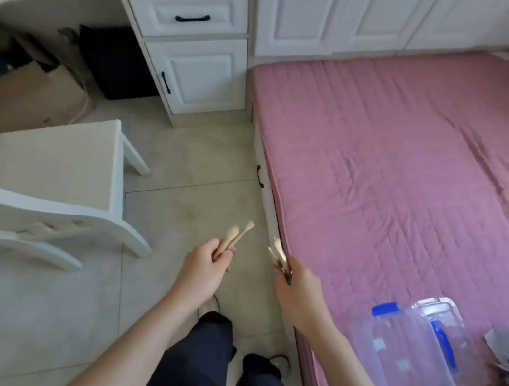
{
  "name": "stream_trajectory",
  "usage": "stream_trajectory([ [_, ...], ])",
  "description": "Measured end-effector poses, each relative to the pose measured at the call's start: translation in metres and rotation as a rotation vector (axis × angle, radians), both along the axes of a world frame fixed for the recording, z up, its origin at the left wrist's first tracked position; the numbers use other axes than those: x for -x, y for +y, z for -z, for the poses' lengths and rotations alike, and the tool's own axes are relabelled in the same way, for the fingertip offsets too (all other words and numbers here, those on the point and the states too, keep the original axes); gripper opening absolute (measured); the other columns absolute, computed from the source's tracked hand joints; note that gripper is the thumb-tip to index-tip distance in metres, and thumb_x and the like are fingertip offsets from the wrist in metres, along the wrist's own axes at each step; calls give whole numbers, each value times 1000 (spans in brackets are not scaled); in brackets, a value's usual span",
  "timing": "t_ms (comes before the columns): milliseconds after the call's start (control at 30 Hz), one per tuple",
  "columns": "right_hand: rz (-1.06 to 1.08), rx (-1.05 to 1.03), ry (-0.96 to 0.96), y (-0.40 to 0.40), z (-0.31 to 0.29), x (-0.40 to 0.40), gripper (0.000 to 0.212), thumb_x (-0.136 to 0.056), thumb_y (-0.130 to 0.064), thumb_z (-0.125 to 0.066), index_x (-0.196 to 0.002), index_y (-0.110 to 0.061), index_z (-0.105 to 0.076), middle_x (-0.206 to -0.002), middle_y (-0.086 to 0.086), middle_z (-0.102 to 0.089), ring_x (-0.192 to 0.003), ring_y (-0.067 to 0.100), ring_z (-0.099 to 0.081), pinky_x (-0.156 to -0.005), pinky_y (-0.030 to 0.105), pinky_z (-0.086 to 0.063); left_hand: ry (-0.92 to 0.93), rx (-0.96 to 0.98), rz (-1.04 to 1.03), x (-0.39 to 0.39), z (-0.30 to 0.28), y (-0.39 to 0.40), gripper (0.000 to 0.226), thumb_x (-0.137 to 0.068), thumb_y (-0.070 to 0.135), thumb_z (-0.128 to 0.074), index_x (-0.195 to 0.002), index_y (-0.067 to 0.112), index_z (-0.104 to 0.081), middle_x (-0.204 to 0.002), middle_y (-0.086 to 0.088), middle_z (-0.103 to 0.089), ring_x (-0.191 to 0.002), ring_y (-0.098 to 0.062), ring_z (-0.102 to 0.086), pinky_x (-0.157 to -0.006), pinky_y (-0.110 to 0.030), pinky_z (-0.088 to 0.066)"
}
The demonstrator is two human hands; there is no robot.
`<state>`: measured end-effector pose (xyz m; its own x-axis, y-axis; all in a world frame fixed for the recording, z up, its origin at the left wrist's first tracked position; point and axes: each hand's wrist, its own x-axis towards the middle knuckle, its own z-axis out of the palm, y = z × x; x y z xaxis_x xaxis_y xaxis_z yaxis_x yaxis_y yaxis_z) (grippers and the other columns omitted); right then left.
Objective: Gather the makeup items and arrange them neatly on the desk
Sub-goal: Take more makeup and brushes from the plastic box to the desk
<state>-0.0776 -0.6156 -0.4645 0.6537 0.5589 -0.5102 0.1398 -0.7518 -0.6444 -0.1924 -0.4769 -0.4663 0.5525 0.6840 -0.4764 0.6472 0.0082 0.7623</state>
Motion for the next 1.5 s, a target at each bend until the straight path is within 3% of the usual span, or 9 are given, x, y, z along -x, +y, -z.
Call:
stream_trajectory([
  [167, -18, -7, 23, 75, -3, 5, 9, -90, -12, -48, -91, -6, -54, -73, 6, -56, -58, 19, -46, -51, 28, -36, 25, -32, -30, 19, -5, 70, 17, -95, 20, -50, -87, 12, -63, -69, 3, -58, -55, -9, -44, -47, -14, -33],
  [300, -42, -17, -10, 127, -5, 8, 20, -93, -20, -50, -76, -10, -47, -66, 1, -51, -54, 16, -41, -50, 29, -35, 26, -34, -79, 29, -8, 119, 23, -95, 23, -52, -89, 3, -61, -71, -6, -55, -55, -12, -42, -45, -14, -31],
  [467, -102, -15, -23, 181, -6, 0, 19, -94, -25, -51, -78, -13, -50, -70, 3, -58, -56, 15, -48, -53, 32, -42, 34, -42, -164, 27, -8, 167, 24, -95, 25, -54, -83, 4, -59, -70, -7, -57, -53, -12, -41, -44, -14, -30],
  [567, -138, -38, -52, 212, -8, -15, 19, -95, -27, -52, -81, -13, -51, -67, 0, -56, -55, 15, -47, -52, 31, -42, 34, -51, -189, 16, -10, 192, 23, -95, 23, -53, -85, 4, -60, -76, -16, -61, -54, -12, -41, -44, -14, -30],
  [667, -162, -48, -78, 249, -9, -37, 19, -95, -27, -52, -83, -12, -52, -67, 1, -56, -53, 15, -46, -52, 32, -44, 34, -75, -224, -3, -9, 224, 22, -95, 21, -52, -87, 4, -61, -81, -17, -64, -54, -12, -42, -44, -14, -31],
  [833, -241, -57, -114, 315, -12, -89, 19, -94, -27, -52, -83, -12, -53, -68, 4, -58, -55, 17, -48, -55, 40, -49, 17, -95, -290, -51, -13, 281, 22, -95, 20, -52, -78, 8, -58, -66, -1, -56, -52, -12, -42, -45, -15, -31],
  [967, -328, -49, -124, 367, -22, -137, 20, -95, -27, -50, -81, -13, -50, -65, 0, -54, -53, 16, -47, -51, 33, -41, -9, -84, -338, -97, -19, 327, 21, -96, 21, -51, -78, 13, -59, -68, -1, -61, -53, -14, -49, -53, -30, -42],
  [1200, -412, -32, -165, 451, -26, -219, 22, -96, -25, -47, -75, -20, -43, -63, -3, -50, -52, 15, -48, -44, 27, -33, -88, -46, -421, -177, -32, 395, 14, -97, 17, -50, -89, 16, -61, -78, -6, -68, -53, -13, -58, -59, -33, -55],
  [1500, -378, -27, -118, 543, -17, -279, 18, -94, -25, -46, -80, -15, -48, -73, 5, -60, -61, 24, -59, -52, 36, -47, -87, 12, -430, -242, -30, 482, 12, -98, 17, -50, -95, 15, -61, -80, -6, -69, -56, -14, -62, -58, -29, -56],
])
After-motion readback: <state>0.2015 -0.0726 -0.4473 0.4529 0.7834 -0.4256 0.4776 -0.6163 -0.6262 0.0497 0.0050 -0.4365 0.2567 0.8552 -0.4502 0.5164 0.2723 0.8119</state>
